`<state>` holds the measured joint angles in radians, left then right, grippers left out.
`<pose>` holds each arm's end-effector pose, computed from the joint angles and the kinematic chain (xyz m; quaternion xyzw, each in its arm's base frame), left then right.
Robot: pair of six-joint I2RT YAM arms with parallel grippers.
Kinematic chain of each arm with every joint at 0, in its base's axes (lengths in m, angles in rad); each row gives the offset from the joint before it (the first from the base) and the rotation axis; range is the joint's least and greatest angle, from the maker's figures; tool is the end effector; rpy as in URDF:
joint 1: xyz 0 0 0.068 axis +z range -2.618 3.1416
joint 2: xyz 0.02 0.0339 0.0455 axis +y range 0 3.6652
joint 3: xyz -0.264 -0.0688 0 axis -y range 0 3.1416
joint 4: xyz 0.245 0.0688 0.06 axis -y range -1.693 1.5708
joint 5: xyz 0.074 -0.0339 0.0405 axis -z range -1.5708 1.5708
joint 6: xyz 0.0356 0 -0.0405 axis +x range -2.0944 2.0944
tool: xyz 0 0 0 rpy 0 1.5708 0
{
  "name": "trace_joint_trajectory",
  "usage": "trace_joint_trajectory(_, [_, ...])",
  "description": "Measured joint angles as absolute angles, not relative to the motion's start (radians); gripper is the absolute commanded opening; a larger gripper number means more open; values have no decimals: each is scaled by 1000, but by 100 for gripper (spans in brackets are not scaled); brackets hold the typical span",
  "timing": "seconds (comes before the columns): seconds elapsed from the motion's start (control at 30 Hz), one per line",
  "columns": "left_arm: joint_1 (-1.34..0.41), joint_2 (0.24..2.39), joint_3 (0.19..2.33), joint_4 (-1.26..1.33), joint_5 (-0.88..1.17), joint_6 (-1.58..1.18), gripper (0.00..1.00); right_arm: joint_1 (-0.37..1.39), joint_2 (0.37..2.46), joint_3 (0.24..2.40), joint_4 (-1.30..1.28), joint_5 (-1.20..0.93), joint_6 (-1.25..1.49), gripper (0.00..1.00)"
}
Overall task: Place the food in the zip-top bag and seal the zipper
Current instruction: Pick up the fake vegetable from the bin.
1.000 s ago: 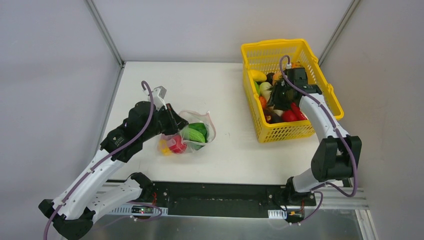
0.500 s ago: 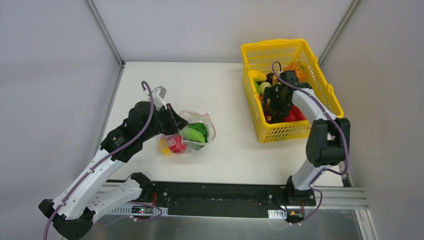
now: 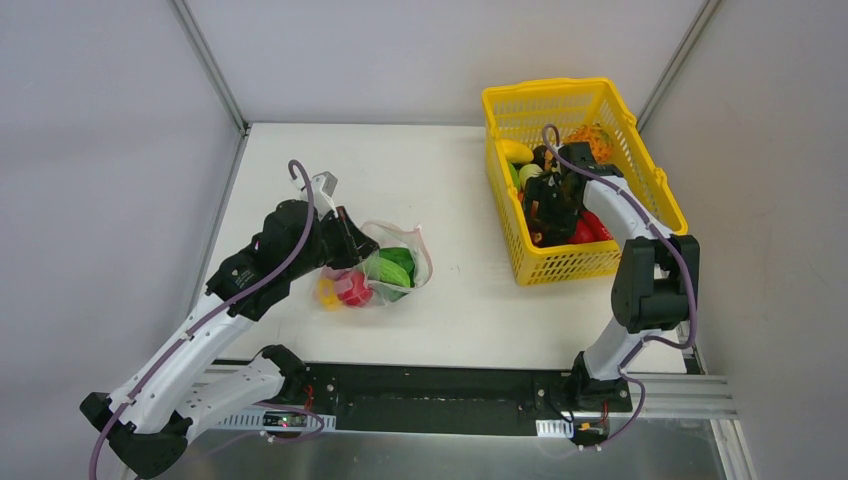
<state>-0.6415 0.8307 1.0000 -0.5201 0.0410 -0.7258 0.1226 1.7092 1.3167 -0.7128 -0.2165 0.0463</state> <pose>0.1403 -0.1066 0.3712 -0.0228 0.8192 -0.3748 0.4334 0.3510 0.0510 0.2395 -0.0618 0.9657 0.1241 0.2196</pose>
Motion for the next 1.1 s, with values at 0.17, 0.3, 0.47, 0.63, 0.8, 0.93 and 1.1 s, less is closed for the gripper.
trace_joint_trajectory(0.17, [-641, 831, 1000, -520, 41, -726, 0, 123, 1711, 1317, -723, -226, 40, 70])
trace_joint_trajectory(0.3, [-641, 831, 1000, -520, 41, -726, 0, 123, 1730, 1317, -734, -225, 36, 54])
trace_joint_trajectory(0.47, [-641, 829, 1000, -521, 41, -726, 0, 123, 1727, 1318, -735, -221, 43, 44])
trace_joint_trajectory(0.63, [-641, 828, 1000, -521, 41, -726, 0, 123, 1675, 1318, -725, -212, 57, 37])
trace_joint_trajectory(0.8, [-641, 828, 1000, -521, 41, -726, 0, 123, 1577, 1316, -687, -192, 73, 37])
trace_joint_trajectory(0.93, [-641, 828, 1000, -521, 41, -726, 0, 120, 1521, 1303, -649, -130, 94, 37])
trace_joint_trajectory(1.1, [-641, 825, 1000, -521, 41, -726, 0, 99, 1502, 1245, -580, -26, 120, 38])
